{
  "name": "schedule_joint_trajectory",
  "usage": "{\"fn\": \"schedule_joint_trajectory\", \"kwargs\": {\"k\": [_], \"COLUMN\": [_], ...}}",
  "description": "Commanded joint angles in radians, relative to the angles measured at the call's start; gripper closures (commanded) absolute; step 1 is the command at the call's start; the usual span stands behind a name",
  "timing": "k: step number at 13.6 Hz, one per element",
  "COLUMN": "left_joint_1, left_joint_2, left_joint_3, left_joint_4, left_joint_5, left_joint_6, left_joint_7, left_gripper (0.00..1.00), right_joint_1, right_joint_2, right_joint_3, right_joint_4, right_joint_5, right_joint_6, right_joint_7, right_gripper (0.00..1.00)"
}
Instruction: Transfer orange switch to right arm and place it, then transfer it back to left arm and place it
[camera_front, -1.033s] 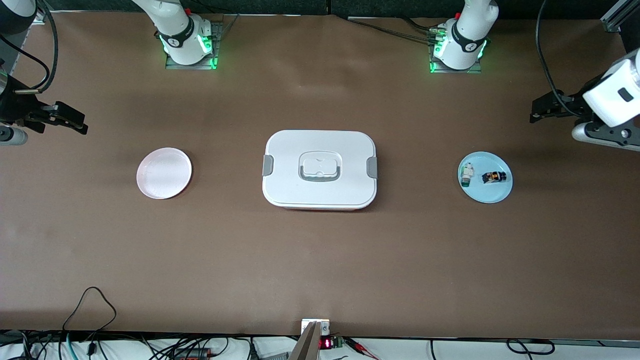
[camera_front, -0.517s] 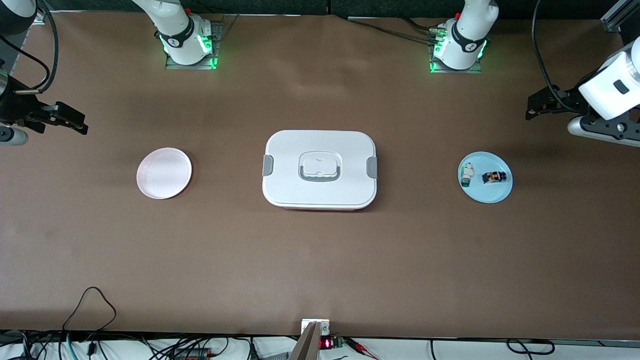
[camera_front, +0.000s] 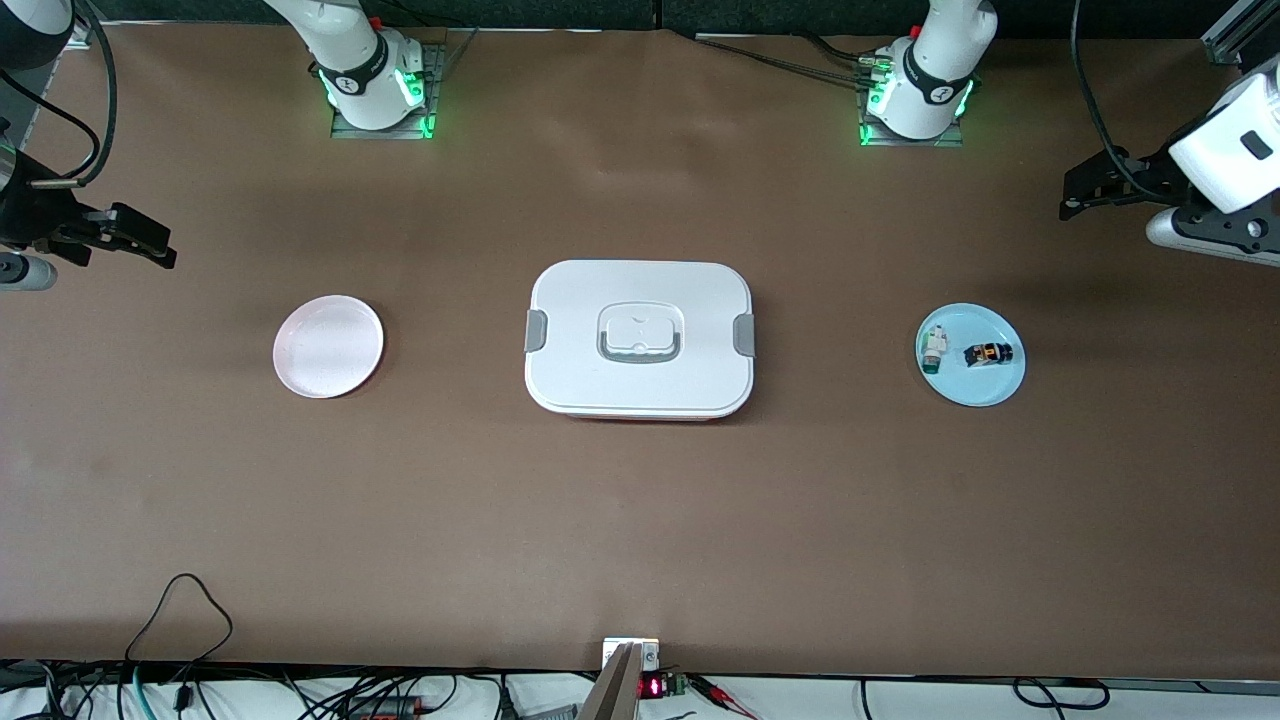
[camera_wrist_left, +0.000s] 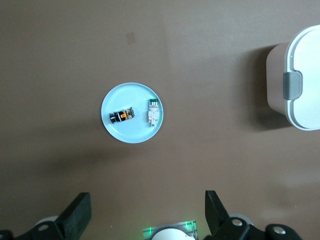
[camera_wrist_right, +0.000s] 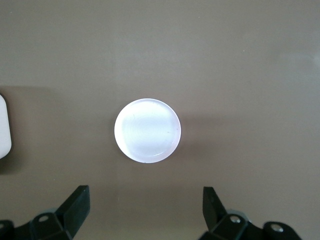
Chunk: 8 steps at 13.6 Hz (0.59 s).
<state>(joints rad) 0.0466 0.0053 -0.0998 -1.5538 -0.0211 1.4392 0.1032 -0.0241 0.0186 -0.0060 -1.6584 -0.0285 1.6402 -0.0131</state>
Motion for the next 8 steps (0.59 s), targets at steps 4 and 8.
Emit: {"fn": "schedule_joint_trajectory", "kwargs": {"k": [4,8], "left_joint_1": [0.007,0.004], "left_joint_2": [-0.074,-0.071], "left_joint_3": [0.006,-0.001], "left_joint_4": [-0.108,-0.097], "left_joint_5": [-0.011,-0.008], "left_joint_6": [0.084,0.075], "left_joint_7": [0.006,-0.051], "left_gripper": [0.00,0.00], "right_joint_1": [-0.008,-0.008], "right_joint_2": [0.014,0.012], "right_joint_3": [0.008,0.008], "right_joint_4": [0.019,0.019], "right_joint_5": [0.013,0.013], "right_joint_6": [-0.017,-0.017], "right_joint_7": [-0.016,-0.016], "right_gripper": [0.00,0.00]}}
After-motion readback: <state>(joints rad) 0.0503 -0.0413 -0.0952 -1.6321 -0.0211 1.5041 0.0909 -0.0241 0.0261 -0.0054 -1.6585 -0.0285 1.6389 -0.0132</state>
